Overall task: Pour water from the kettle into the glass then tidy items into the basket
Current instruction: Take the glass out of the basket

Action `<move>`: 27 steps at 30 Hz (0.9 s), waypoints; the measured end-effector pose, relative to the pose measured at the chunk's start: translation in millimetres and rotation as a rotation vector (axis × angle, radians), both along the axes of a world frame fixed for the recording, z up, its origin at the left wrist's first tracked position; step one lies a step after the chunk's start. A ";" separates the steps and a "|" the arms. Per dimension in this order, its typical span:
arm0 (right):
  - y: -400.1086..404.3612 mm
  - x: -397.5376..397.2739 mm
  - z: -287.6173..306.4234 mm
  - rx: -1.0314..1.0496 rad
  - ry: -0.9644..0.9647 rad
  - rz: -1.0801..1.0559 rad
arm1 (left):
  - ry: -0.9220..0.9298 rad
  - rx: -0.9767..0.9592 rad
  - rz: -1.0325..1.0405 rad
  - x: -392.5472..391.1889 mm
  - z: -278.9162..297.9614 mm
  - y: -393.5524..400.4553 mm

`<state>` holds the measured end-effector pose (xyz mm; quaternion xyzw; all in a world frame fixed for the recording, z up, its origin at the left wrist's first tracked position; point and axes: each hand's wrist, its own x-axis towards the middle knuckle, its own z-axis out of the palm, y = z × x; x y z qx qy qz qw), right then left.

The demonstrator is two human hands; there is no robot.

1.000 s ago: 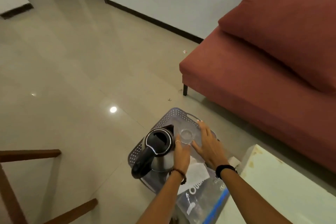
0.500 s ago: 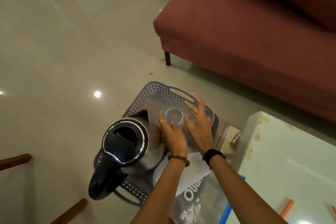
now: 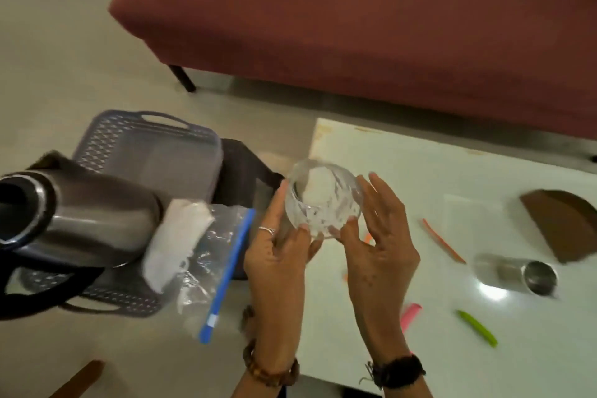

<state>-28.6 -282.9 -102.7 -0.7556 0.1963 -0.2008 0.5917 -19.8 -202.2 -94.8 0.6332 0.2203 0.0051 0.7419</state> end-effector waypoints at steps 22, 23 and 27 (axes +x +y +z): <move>-215.2 -127.3 -132.0 0.221 0.415 -0.057 | 0.509 -0.227 -0.116 -105.2 -123.0 -209.4; -216.6 -125.6 -134.6 0.220 0.409 -0.050 | 0.512 -0.234 -0.109 -103.7 -125.2 -210.4; -219.9 -119.6 -140.8 0.275 0.394 -0.064 | 0.512 -0.269 -0.098 -99.0 -129.4 -211.4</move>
